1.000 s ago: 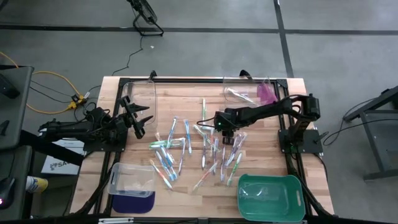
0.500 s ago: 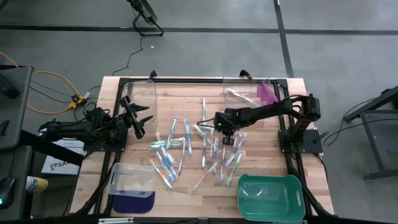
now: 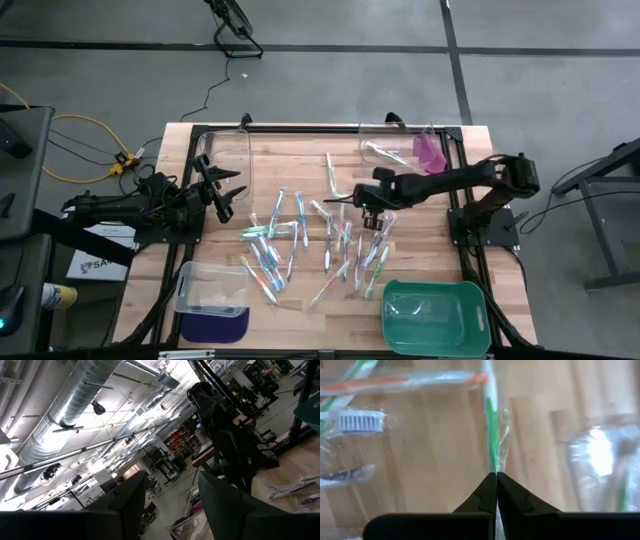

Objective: Pick & Place Toothbrushes
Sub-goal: Put the green toothbrush into the top right transparent bin

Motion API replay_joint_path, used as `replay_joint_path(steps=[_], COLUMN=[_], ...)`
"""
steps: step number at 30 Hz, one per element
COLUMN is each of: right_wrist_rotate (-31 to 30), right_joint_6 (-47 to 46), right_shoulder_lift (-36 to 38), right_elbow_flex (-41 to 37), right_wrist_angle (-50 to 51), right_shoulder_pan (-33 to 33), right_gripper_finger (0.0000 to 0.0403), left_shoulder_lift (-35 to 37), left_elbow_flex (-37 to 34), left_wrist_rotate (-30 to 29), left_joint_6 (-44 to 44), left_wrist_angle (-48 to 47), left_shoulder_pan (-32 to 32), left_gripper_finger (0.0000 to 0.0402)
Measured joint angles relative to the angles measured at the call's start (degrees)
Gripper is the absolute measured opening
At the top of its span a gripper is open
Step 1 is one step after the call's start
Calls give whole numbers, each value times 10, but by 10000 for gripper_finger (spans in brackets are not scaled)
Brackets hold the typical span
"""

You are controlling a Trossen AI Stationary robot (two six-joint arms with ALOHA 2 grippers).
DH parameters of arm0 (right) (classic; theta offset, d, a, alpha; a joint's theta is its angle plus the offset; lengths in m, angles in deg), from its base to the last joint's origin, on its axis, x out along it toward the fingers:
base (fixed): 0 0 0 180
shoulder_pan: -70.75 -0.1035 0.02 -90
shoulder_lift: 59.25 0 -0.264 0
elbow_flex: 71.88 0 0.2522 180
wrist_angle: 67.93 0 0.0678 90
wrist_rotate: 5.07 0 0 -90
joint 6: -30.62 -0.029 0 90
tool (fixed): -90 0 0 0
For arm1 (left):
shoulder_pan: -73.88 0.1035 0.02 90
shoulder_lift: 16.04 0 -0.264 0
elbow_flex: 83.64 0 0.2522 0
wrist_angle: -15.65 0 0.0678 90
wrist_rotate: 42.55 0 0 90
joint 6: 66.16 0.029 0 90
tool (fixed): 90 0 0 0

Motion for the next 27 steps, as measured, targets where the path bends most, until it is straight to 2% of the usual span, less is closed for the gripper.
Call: replay_joint_path(steps=[9,19,27], right_wrist_rotate=[-58,-74,-76], right_joint_6=[-14,-12,-8], right_shoulder_lift=[73,138,148], right_elbow_flex=[0,0,0], right_wrist_angle=[20,23,13], right_shoulder_pan=[0,0,-3], right_gripper_finger=[3,3,3], left_shoulder_lift=[0,0,0], left_elbow_flex=[0,0,0], left_wrist_rotate=[0,0,0], left_joint_6=[0,-1,-2], left_wrist_angle=[0,-3,-3], left_shoulder_pan=[0,0,0], left_gripper_finger=[177,177,177])
